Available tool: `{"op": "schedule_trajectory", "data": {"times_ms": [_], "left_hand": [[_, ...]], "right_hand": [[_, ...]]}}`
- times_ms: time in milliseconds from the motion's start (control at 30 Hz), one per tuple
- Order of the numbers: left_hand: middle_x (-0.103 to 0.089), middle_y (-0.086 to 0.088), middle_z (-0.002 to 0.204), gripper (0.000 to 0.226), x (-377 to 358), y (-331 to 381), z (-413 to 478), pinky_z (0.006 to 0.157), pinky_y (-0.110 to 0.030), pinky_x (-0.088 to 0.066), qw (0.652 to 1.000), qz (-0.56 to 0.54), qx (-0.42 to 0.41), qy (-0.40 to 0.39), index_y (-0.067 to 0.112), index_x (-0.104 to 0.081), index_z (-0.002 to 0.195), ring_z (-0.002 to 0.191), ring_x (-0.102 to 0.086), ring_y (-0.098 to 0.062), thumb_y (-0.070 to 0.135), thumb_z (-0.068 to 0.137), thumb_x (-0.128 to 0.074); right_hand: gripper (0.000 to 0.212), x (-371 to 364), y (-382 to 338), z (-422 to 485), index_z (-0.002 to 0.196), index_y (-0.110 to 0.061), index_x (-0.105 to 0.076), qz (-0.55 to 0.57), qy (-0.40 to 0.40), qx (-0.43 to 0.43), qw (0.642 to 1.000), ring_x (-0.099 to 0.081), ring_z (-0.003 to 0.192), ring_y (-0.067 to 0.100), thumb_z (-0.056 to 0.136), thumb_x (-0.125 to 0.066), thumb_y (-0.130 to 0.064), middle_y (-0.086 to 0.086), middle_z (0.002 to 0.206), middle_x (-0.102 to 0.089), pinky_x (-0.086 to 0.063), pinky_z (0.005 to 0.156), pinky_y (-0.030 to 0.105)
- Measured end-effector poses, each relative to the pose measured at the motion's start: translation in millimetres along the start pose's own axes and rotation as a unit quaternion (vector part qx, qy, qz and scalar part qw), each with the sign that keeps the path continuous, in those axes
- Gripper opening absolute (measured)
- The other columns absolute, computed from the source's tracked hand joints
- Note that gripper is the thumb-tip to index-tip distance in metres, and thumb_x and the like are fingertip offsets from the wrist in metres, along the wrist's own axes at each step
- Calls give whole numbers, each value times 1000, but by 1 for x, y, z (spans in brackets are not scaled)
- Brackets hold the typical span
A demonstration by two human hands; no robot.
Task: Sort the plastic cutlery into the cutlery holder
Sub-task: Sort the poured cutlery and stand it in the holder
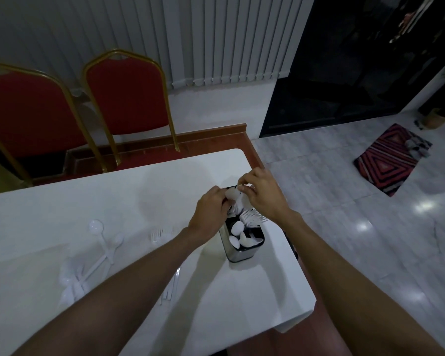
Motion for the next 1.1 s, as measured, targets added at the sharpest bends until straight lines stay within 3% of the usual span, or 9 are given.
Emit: {"op": "schedule_trajectory", "data": {"times_ms": [133, 300, 400, 467, 633, 800, 933, 1033, 1100], "left_hand": [[-56, -6, 81, 15, -3, 2, 2, 64, -23, -32, 1000, 12, 14, -2, 3, -65, 95, 71, -46, -15, 9, 93, -52], [-61, -14, 73, 17, -15, 0, -4, 59, -32, -35, 999, 35, 5, -34, 1, -60, 74, 65, -49, -23, 2, 88, -51], [-70, -9, 90, 16, -15, -10, -16, 73, -36, -52, 999, -19, -4, -29, 5, -63, 104, 82, -63, -22, 6, 91, -54], [-71, -7, 102, 26, -16, -16, -22, 83, -35, -54, 998, -49, -8, -43, 8, -57, 117, 94, -66, -19, 7, 91, -55], [-69, -7, 109, 27, -10, -26, -26, 88, -33, -54, 995, -84, -12, -49, 8, -57, 118, 101, -66, -17, 4, 91, -54], [-68, -4, 108, 24, 12, -42, -29, 87, -25, -52, 996, -87, -1, -17, 9, -60, 115, 98, -64, -14, 4, 91, -55], [-68, -2, 108, 24, 35, -70, -37, 87, -25, -53, 997, -73, 19, 4, 10, -62, 113, 96, -64, -12, 3, 91, -55], [-70, -3, 106, 24, 55, -107, -49, 87, -27, -53, 995, -65, 67, 30, 10, -65, 110, 94, -65, -13, 2, 90, -56], [-70, -5, 104, 23, 62, -135, -61, 87, -30, -53, 991, -59, 110, 39, 9, -66, 108, 93, -66, -16, 2, 89, -56]], "right_hand": [[10, 3, -4, -1, 95, -15, -71, -19, 16, 24, 999, -55, 92, 27, 88, -64, -18, 3, 93, -65, -49, 76, 45], [23, -10, -1, -5, 92, -18, -77, -48, -56, 43, 996, -64, 90, 23, 82, -59, -7, 0, 92, -75, -50, 86, 42], [32, 0, -2, -8, 97, -12, -78, 10, -34, 31, 999, -65, 99, 20, 81, -50, -12, 2, 100, -76, -38, 94, 24], [37, 5, 1, -12, 104, -17, -75, 62, -22, -10, 998, -56, 106, 14, 83, -45, -22, -6, 107, -72, -36, 93, 22], [37, 10, -9, -15, 112, -30, -70, 112, 16, -9, 994, -47, 110, 7, 91, -46, -50, -16, 111, -67, -38, 94, 27], [45, -18, -15, -17, 121, -33, -65, -25, -17, 33, 999, -48, 113, 20, 96, -32, -50, -9, 118, -65, -40, 96, 43], [48, -21, -22, -11, 126, -33, -59, -93, 12, 15, 995, -47, 121, 23, 94, -33, -56, -4, 129, -60, -32, 105, 46], [34, -8, -54, -4, 117, -21, -67, -102, 109, 58, 987, -54, 114, 24, 95, -48, -40, 2, 121, -65, -36, 104, 44], [23, -13, -84, 0, 109, -12, -69, -61, 142, 115, 981, -60, 101, 25, 91, -56, -18, 6, 109, -69, -44, 91, 39]]}}
Point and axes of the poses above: each hand's wrist, its own z-axis towards the middle knuckle, its own x-axis out of the back of the hand, y = z × x, the point moved 9 cm from there along z, towards the middle knuckle
